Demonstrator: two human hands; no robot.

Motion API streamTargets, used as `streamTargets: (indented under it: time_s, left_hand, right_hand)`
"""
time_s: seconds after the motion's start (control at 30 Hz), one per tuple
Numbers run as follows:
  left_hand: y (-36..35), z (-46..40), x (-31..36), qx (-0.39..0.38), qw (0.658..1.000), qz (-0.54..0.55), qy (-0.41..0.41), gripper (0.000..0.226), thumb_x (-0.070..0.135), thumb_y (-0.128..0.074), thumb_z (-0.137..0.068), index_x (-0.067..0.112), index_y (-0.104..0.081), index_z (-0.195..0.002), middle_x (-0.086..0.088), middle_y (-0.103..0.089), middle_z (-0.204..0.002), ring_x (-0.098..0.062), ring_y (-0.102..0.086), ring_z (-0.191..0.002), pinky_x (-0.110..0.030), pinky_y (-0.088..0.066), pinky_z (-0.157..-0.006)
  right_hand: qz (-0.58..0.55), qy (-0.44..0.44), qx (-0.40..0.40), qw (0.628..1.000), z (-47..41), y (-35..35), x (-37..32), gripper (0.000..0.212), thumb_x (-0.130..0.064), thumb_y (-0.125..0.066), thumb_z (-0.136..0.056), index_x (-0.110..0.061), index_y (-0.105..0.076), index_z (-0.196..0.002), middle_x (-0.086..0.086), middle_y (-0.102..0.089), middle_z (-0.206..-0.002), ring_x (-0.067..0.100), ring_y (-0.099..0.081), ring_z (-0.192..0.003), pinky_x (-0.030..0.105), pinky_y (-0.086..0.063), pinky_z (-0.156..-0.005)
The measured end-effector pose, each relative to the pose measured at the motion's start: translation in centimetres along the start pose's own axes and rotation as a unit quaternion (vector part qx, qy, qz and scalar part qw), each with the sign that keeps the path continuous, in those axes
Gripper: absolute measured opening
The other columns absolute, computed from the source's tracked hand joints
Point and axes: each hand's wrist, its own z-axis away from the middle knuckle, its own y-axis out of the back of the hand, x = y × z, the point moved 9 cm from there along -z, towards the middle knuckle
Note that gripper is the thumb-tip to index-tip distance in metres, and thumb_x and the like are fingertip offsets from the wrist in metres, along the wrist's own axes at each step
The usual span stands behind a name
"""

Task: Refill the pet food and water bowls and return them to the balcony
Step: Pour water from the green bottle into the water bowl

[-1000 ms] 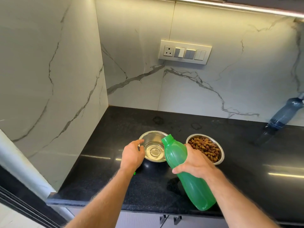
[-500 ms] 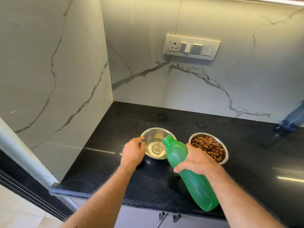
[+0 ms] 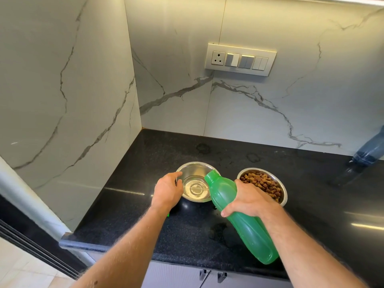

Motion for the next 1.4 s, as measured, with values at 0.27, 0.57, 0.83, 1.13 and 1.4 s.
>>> streamTargets:
  time_s: [0.27,0.57,0.83,1.13,1.4]
  left_hand:
    - [-0.1,-0.2,0.5,-0.007,1.000,-0.009,-0.002,0.040,0.026,-0.058,-0.099,0.028,-0.058,-0.139,0.001,-0.061,-0.138,-0.009,-0.064,-0.108,-0.026,-0.053,-0.092]
    - [-0.3,-0.2,0.9,-0.001,1.000,-0.007,-0.008,0.040,0.024,-0.058,-0.099,0.026,-0.058,-0.139,0.000,-0.062,-0.138,-0.001,-0.056,-0.090,-0.017,-0.047,-0.079]
    - [-0.6,-0.3,0.7,-0.007,1.000,-0.014,-0.003,0.042,0.024,-0.058,-0.099,0.027,-0.058,-0.140,0.001,-0.062,-0.137,0.011,-0.048,-0.067,-0.001,-0.032,-0.052]
    - [-0.4,0.0,0.9,-0.007,1.000,-0.018,-0.007,0.042,0.024,-0.057,-0.099,0.026,-0.057,-0.140,0.000,-0.061,-0.138,0.006,-0.057,-0.074,-0.004,-0.039,-0.059]
    - [-0.1,0.5,0.9,-0.006,1.000,-0.018,-0.009,0.042,0.023,-0.058,-0.099,0.026,-0.057,-0.141,0.000,-0.061,-0.138,-0.001,-0.062,-0.089,-0.012,-0.049,-0.075]
  right_hand:
    - [0.020,0.013,0.002,1.000,0.0,0.8,-0.1,0.105,-0.071,-0.085,-0.041,-0.026,-0.046,-0.128,-0.007,-0.060,-0.105,0.015,-0.061,-0.093,0.044,-0.055,-0.088]
    - [0.009,0.013,0.003,1.000,-0.1,1.0,0.2,0.099,-0.071,-0.084,-0.039,-0.029,-0.047,-0.120,-0.011,-0.057,-0.099,0.011,-0.059,-0.088,0.042,-0.055,-0.085]
    - [0.011,0.011,0.008,1.000,0.0,0.9,0.6,0.097,-0.073,-0.082,-0.037,-0.031,-0.045,-0.115,-0.013,-0.056,-0.097,0.010,-0.058,-0.086,0.040,-0.052,-0.080]
    - [0.015,0.010,0.006,1.000,0.3,1.0,0.9,0.095,-0.072,-0.084,-0.040,-0.029,-0.049,-0.117,-0.010,-0.058,-0.100,0.011,-0.058,-0.088,0.040,-0.051,-0.082]
    - [0.011,0.002,0.002,1.000,0.3,0.9,1.2,0.093,-0.072,-0.084,-0.037,-0.030,-0.050,-0.114,-0.009,-0.059,-0.100,0.012,-0.060,-0.088,0.042,-0.053,-0.084]
